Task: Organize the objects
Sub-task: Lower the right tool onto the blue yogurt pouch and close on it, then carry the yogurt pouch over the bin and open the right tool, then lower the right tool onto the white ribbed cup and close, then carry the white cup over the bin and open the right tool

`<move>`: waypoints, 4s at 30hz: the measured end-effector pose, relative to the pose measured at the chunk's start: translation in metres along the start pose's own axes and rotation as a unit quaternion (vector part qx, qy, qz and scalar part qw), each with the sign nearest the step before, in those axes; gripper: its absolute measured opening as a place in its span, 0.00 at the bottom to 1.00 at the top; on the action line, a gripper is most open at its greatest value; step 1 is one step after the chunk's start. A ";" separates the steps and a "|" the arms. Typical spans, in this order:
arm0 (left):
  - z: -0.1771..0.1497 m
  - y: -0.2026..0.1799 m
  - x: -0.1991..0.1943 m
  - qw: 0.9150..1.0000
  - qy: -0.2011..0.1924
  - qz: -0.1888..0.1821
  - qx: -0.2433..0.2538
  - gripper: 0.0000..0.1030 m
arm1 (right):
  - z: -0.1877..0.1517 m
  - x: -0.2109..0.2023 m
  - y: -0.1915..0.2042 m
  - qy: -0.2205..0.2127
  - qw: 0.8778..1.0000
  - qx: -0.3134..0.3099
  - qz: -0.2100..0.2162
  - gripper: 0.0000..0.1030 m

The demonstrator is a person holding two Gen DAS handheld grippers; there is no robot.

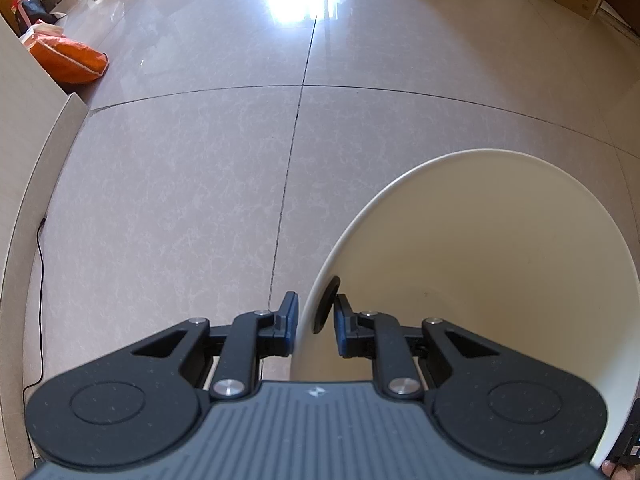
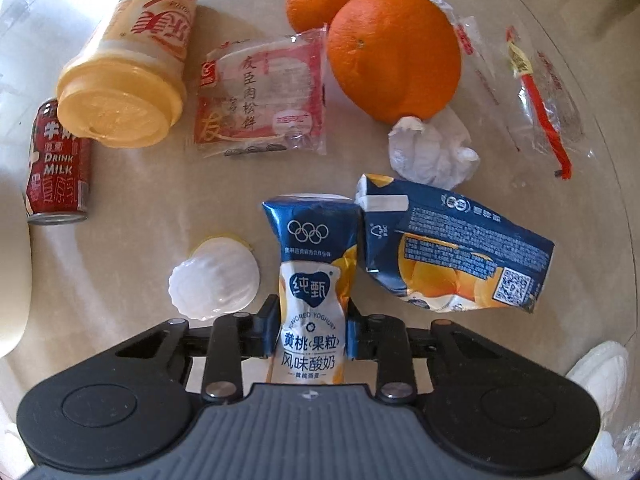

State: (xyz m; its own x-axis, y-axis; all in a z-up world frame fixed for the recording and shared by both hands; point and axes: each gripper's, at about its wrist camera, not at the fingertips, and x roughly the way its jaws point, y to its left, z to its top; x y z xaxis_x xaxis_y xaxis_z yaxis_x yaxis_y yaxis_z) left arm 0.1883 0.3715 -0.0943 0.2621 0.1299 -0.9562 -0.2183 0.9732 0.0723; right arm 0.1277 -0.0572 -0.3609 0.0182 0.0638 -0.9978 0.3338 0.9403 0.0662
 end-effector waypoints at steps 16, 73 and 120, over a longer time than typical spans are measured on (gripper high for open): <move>0.002 -0.002 0.001 1.000 0.003 0.002 0.005 0.16 | 0.020 -0.149 0.031 -0.018 0.995 -0.097 0.004 0.34; 0.001 0.002 0.000 1.000 0.002 -0.006 -0.002 0.16 | 0.020 -0.024 0.056 -0.036 0.984 -0.166 0.060 0.75; 0.003 0.000 0.002 1.000 0.005 -0.001 -0.006 0.16 | -0.004 -0.322 0.226 -0.100 0.880 -0.445 0.136 0.40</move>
State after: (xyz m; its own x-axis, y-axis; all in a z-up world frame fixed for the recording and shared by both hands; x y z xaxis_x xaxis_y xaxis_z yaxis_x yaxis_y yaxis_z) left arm 0.1917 0.3720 -0.0951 0.2523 0.1265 -0.9593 -0.2283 0.9712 0.0680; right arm 0.1933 0.1366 -0.0250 0.1784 0.3496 -0.9198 -0.5761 0.7949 0.1904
